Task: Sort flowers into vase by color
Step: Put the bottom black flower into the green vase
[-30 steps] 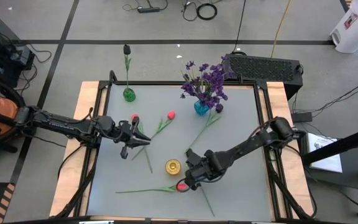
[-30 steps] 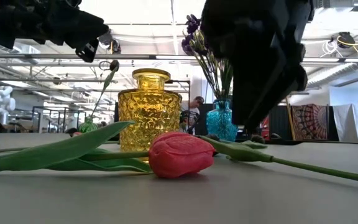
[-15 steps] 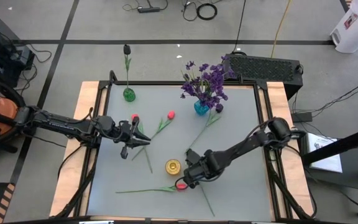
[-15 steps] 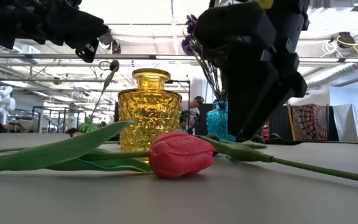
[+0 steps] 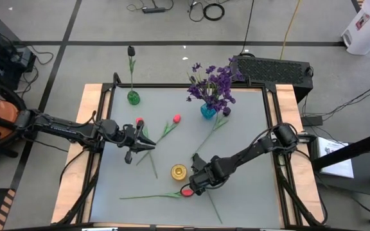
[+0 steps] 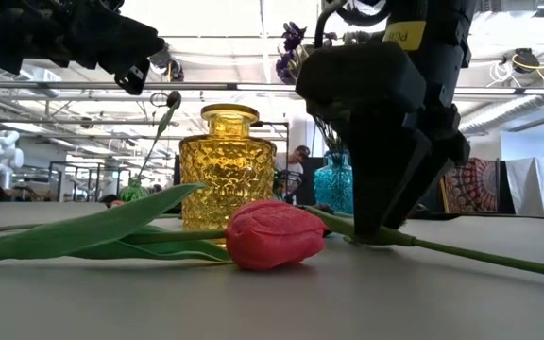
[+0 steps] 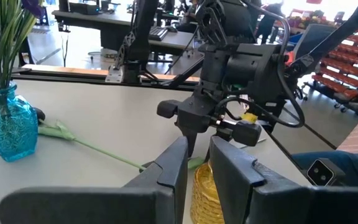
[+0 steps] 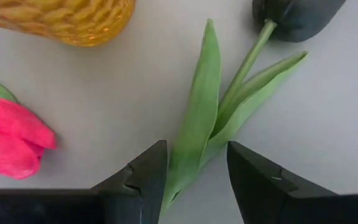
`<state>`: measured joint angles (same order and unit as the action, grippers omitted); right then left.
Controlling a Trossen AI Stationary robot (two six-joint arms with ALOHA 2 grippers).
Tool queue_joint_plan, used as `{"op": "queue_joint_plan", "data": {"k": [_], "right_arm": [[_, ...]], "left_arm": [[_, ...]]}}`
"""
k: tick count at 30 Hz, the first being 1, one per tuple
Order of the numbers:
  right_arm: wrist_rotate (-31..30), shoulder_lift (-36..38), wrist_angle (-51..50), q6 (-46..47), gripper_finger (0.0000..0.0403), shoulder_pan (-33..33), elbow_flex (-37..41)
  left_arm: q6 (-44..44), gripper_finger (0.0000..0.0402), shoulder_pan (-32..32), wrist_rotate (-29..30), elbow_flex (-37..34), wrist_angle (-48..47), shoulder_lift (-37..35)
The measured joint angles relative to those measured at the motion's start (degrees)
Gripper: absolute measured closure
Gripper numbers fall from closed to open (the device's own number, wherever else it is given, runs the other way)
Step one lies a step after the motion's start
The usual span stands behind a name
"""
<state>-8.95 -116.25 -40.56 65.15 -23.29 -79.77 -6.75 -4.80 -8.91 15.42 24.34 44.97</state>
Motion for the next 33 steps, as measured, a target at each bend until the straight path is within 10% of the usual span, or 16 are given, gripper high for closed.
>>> {"op": "queue_joint_plan", "data": {"k": [17,33], "right_arm": [[0.1,0.0,0.1,0.0,0.0392,0.0,0.0],[-0.2,1.9,-3.0,-3.3,0.0402,0.1,0.0]], "left_arm": [[-0.1,0.0326,0.0,0.0,0.0,0.0,0.0],[-0.3,0.0326,0.0,0.0,0.0,0.0,0.0]]}}
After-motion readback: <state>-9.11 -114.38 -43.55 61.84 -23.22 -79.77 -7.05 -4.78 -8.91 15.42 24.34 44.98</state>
